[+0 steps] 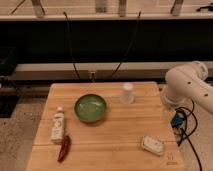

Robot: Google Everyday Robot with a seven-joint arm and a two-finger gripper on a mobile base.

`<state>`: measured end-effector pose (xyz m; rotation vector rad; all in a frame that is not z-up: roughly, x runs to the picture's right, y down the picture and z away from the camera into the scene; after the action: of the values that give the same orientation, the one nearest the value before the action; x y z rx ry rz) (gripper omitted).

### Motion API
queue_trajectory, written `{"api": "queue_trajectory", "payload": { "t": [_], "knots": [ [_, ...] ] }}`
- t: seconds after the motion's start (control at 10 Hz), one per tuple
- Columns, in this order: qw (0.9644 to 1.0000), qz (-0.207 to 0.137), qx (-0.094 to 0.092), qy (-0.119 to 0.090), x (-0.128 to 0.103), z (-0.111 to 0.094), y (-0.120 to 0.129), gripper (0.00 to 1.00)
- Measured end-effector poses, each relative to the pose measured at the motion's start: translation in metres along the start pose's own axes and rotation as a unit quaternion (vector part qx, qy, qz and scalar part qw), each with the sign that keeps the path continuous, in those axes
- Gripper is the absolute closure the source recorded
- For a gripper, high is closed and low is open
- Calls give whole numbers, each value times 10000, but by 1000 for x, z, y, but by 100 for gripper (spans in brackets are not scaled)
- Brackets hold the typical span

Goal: Place the white sponge in the ceramic bowl

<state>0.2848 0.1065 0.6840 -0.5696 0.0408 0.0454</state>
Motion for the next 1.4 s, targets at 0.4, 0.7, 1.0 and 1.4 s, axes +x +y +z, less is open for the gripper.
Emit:
{"api": "queue_trajectory", "payload": {
  "t": [0.4,0.7,1.0,1.4],
  "knots": [
    [10000,0,0,0,0,0,0,20],
    [10000,-2,0,0,0,0,0,20],
    [9998,-192,-75,70,-8,19,19,20],
    [9988,-420,-183,151,-16,40,41,20]
  ]
}}
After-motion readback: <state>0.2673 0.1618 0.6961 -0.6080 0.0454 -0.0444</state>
